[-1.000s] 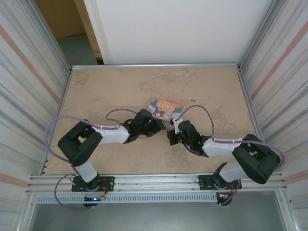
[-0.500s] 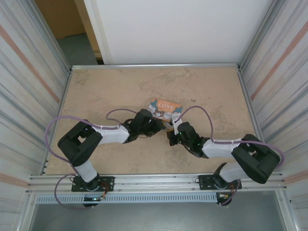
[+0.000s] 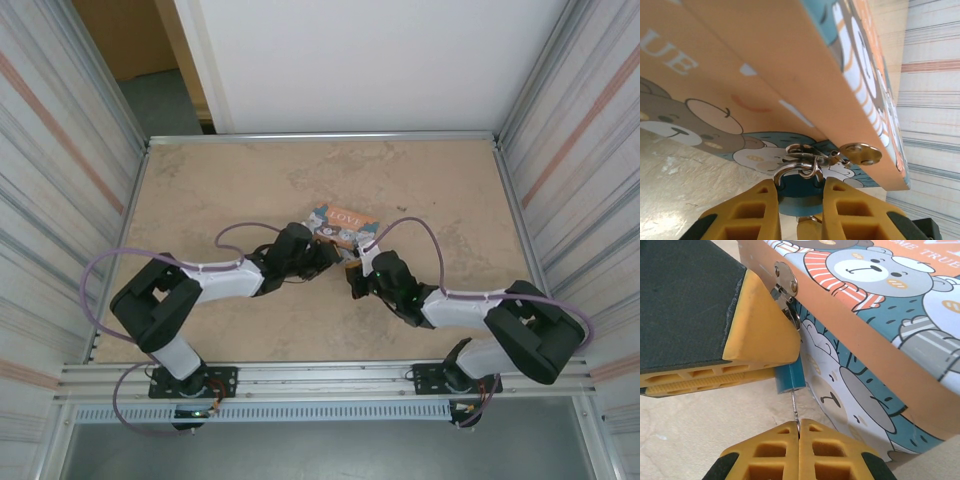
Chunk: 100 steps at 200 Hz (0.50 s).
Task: Unlock the padlock with the key
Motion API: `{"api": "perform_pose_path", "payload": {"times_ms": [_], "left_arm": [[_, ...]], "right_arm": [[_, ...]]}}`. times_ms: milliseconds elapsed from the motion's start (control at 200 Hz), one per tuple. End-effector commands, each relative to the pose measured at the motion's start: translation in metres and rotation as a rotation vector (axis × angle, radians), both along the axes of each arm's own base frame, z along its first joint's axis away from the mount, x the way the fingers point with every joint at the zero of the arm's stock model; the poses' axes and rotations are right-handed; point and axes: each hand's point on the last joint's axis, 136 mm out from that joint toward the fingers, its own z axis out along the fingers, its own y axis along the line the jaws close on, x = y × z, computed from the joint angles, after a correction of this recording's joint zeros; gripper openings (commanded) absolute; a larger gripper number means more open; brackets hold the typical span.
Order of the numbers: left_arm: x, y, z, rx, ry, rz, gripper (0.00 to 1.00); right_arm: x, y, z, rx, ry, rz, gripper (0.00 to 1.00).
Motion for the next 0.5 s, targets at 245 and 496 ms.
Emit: {"api": "perform_pose_path", "payload": {"times_ms": [245,496], "left_arm": [[-0.023,-0.022,0.024,-0.082,0.02,-0.104,0.1],[-0.028,-0.028,0.018,-0.073,0.03,-0.114,0.1]], "right_arm": [[0.001,0.01,0.056,0.189,-0.044,0.095,0.0],[0.003,0.005,0.064,0.224,-0.064,0.067,0.0]]}}
